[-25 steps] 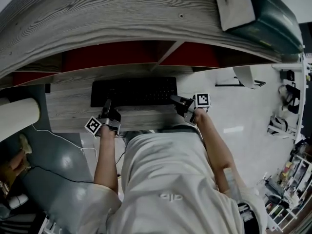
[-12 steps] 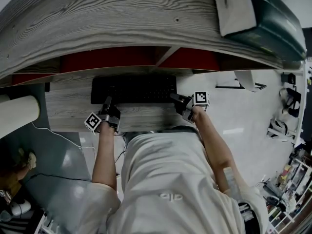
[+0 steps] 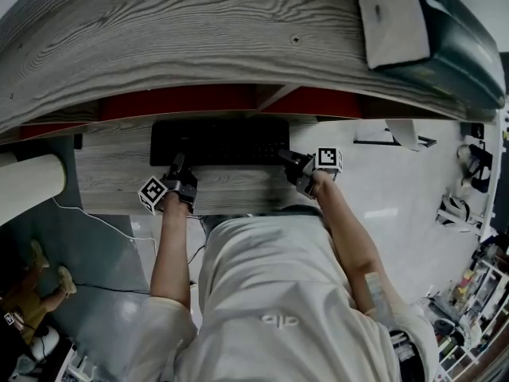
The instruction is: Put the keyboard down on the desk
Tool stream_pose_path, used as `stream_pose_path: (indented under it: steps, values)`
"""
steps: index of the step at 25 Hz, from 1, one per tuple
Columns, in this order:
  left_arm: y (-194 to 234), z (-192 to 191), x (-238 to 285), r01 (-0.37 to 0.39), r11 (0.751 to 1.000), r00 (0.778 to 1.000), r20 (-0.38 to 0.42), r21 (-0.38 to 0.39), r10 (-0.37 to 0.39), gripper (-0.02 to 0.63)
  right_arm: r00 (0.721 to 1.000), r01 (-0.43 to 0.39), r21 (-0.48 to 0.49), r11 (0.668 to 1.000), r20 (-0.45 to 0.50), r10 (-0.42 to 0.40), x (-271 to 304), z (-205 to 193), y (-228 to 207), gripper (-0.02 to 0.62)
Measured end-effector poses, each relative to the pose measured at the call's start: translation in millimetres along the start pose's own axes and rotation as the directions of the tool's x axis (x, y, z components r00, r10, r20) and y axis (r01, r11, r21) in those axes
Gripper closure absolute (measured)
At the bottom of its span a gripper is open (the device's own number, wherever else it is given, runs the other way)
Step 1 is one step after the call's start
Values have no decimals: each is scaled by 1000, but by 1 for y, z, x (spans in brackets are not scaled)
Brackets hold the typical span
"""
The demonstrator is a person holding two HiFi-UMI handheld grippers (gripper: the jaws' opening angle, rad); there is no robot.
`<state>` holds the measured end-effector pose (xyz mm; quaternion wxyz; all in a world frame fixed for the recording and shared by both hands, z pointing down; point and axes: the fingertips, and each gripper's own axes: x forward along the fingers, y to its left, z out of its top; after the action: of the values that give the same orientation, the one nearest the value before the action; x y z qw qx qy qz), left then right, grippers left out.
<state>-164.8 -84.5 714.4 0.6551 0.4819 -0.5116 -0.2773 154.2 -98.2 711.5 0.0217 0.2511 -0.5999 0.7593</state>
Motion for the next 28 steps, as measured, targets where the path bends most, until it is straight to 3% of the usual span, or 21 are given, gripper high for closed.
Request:
stream_pose_path:
  steps: [6, 15, 24, 28]
  values:
    - [-3, -4, -5, -30, 999, 999, 16, -44, 31, 430, 1000, 8, 18, 1000, 15, -8, 2, 2, -4, 460]
    - [12, -3, -13, -44, 998, 999, 15, -42, 45, 465, 1000, -4, 1, 1000, -3, 4, 7, 0, 1, 457]
    - [11, -5, -11, -33, 998, 999, 17, -57, 34, 489, 995, 101, -59, 993, -1, -101, 8, 3, -9, 439]
    - [15, -5, -11, -46, 997, 999, 18, -63, 47, 489, 981, 193, -130, 973, -1, -195, 7, 5, -11, 420]
